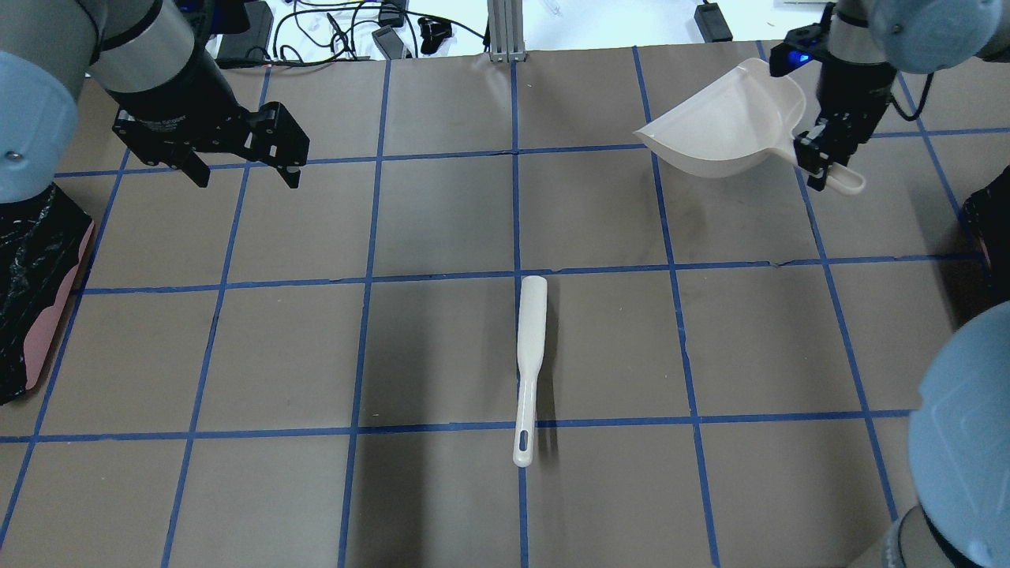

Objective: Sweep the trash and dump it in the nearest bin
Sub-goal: 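Carry the white dustpan back over the table with the right gripper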

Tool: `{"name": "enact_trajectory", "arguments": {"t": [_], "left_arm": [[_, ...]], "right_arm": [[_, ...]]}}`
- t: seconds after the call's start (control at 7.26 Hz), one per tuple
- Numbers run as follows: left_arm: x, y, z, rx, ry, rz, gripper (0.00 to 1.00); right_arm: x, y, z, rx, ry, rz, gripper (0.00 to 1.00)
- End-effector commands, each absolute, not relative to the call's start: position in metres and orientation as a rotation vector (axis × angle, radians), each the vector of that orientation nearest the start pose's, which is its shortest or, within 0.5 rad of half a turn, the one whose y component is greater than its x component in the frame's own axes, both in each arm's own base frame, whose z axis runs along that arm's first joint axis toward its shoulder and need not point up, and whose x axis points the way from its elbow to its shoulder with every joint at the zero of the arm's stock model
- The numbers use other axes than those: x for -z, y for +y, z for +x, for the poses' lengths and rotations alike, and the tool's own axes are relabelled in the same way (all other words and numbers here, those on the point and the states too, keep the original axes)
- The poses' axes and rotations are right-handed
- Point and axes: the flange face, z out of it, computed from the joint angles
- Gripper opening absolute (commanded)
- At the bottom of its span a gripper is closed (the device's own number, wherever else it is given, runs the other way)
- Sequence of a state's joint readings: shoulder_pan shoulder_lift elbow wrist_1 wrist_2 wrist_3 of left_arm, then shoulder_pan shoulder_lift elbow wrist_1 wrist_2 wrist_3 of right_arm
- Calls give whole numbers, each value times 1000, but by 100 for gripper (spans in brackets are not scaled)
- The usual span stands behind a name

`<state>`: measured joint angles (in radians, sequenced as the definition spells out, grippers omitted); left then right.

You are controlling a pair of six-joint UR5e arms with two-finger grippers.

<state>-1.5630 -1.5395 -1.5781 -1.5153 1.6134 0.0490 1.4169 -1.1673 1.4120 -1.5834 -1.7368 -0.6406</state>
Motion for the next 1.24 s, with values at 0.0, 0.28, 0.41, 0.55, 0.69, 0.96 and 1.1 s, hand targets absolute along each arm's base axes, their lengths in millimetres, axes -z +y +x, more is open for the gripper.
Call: {"name": "enact_trajectory", "arguments": {"t": [0.0,0.28,0.41,0.55,0.69,0.96,1.1], "left_arm": [[-504,-486,-123,111,3088,61,100],[-503,-488,-122,114,3089,57,100],[-505,-487,-121,114,3092,54,100],[-505,-486,-123,117,3103,57,100],[-506,-487,-123,122,3104,55,100],[-504,-487,-126,118,3107,65,100],[-504,-487,-124,118,3107,58,100]], "right_arm": [[-326,-628,96,-419,3039,-548,0],[-326,-617,166,-399,3042,-365,0],[-315,-614,193,-421,3029,-287,0],[-303,-609,229,-441,3030,-216,0],[-296,-606,259,-404,3028,-172,0],[-288,-592,299,-407,3031,-186,0],[-276,-588,314,-441,3028,-156,0]]}}
